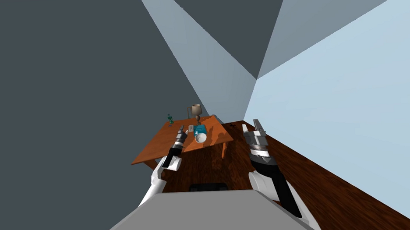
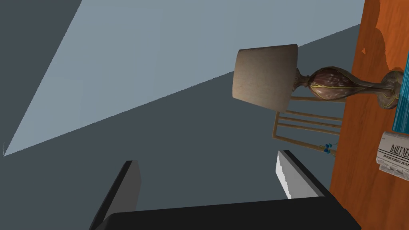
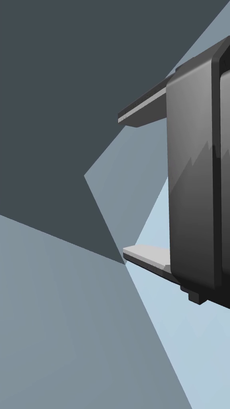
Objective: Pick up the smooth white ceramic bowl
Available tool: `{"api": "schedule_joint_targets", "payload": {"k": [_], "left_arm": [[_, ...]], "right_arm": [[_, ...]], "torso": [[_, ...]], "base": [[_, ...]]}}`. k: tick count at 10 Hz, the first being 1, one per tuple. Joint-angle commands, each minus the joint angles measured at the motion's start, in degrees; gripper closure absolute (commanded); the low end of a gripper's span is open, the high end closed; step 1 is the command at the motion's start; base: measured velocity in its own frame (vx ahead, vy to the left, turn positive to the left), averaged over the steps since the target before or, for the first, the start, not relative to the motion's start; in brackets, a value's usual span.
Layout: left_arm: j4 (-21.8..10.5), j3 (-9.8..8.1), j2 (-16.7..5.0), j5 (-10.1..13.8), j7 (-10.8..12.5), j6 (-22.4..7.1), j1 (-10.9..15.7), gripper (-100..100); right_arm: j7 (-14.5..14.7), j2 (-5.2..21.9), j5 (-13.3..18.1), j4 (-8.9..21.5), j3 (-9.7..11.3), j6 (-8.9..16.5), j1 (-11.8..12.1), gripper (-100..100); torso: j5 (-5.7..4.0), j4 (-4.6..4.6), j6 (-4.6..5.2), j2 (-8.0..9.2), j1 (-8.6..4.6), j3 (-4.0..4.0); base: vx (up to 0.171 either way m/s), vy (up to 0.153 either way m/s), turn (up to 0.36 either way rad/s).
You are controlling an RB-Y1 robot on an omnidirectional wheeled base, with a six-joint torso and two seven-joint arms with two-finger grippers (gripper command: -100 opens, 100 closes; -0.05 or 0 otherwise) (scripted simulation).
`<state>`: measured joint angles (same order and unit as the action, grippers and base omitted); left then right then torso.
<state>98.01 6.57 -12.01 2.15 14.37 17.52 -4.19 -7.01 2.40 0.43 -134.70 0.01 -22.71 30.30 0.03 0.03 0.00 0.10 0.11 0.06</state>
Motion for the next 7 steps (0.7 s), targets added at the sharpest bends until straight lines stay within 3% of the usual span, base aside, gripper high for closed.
{"api": "schedule_joint_targets", "payload": {"k": [1,4,5,6,7], "left_arm": [[-2.0,0.21,0.1,0.1,0.2,-0.7,0.6,-100],[-6.8,0.54,0.3,0.7,1.1,-4.2,4.8,-100],[-8.4,0.54,0.3,0.7,1.1,-4.2,4.8,-100],[-10.4,0.6,0.5,1.2,1.6,-6.0,6.9,-100],[-11.7,0.6,0.5,1.2,1.6,-6.0,6.9,-100]], "right_arm": [[0.0,0.0,0.0,0.0,0.0,0.0,0.0,0],[0.0,0.0,0.0,0.0,0.0,0.0,0.0,0],[0.0,0.0,0.0,0.0,0.0,0.0,0.0,0],[0.0,0.0,0.0,0.0,0.0,0.0,0.0,0],[0.0,0.0,0.0,0.0,0.0,0.0,0.0,0]], "torso": [[0.0,0.0,0.0,0.0,0.0,0.0],[-0.01,0.0,-0.01,0.02,-0.04,0.01],[-0.01,0.0,0.0,0.02,-0.04,0.01],[-0.01,0.0,-0.02,-0.01,-0.05,0.0],[-0.01,0.0,-0.01,-0.01,-0.04,-0.01]], "base": [[-0.029,0.025,-0.013],[-0.037,0.023,-0.015],[-0.027,0.02,-0.015],[-0.027,0.021,-0.022],[-0.024,0.018,-0.015]]}}
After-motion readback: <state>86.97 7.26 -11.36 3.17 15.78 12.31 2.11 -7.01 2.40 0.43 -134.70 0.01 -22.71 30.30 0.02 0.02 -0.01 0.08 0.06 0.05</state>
